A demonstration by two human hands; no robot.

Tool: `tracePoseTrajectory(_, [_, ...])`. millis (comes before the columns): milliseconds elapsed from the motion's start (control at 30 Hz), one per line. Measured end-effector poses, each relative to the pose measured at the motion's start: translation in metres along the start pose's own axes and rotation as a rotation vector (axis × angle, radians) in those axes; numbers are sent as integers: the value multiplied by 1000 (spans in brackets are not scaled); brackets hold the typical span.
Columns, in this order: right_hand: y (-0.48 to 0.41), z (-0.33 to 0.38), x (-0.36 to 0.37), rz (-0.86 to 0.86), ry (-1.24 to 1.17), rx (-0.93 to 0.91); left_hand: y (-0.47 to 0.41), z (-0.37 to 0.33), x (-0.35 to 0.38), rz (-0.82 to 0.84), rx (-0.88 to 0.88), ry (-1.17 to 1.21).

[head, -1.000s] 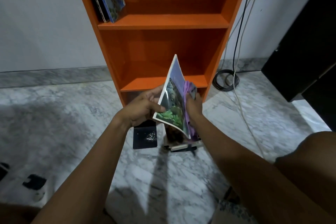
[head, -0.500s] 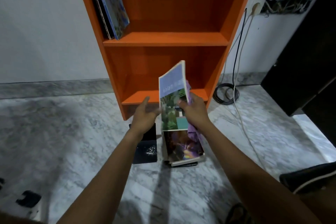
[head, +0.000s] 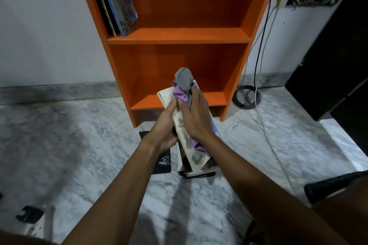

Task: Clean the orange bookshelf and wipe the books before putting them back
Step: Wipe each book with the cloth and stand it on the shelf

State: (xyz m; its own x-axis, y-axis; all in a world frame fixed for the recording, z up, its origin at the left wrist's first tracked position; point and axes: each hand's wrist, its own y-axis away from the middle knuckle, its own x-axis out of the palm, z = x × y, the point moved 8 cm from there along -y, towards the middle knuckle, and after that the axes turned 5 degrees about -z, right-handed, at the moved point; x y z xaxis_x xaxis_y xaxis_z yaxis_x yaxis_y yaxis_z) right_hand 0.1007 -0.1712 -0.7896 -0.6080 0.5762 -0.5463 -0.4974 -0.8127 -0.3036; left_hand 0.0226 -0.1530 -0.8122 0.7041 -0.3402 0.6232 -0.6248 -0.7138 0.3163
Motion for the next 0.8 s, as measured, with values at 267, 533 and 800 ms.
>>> tracePoseTrajectory(267, [-19,-88,12,140,-381,503,8,-35,-19,-45,125,56])
tracePoseTrajectory(533, [-8,-85,-15,101,-643,469,2,-77,-72,-251,142,-152])
tracePoseTrajectory(800, [-8,-2,-36,-203,-201,-40,4,-46,-24,-304,101,-581])
